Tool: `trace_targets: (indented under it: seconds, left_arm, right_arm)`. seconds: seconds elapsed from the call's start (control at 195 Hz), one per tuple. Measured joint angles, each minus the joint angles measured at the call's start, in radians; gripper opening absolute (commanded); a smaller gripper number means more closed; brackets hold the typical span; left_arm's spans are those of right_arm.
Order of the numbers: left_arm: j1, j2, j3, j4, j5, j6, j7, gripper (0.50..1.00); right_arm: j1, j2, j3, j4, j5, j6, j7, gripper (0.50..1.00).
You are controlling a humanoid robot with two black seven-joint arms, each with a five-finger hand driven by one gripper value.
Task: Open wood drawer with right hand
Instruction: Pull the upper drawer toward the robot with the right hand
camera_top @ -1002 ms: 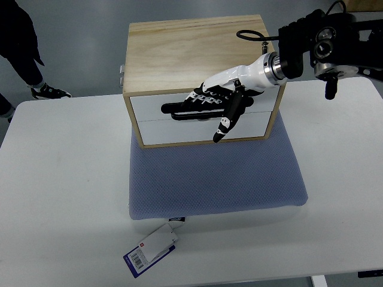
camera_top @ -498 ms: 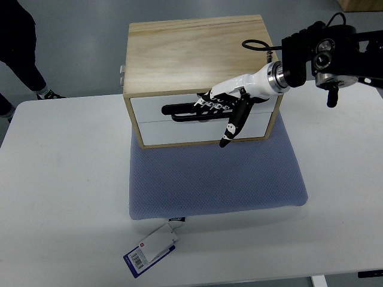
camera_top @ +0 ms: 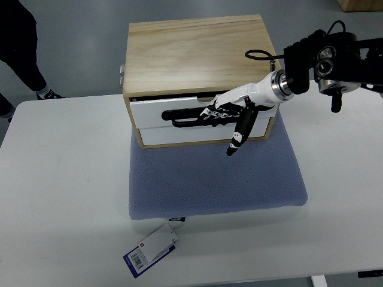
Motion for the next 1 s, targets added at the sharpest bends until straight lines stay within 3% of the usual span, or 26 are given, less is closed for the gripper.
trace_targets:
  seconds: [1.002]
  left_arm:
    - [0.0,0.0,0.0,0.001,0.0,0.0,0.0,1.0]
  right_arm:
    - [0.028,-0.048,0.001,0.107,0.008,0.108,0.0,0.944]
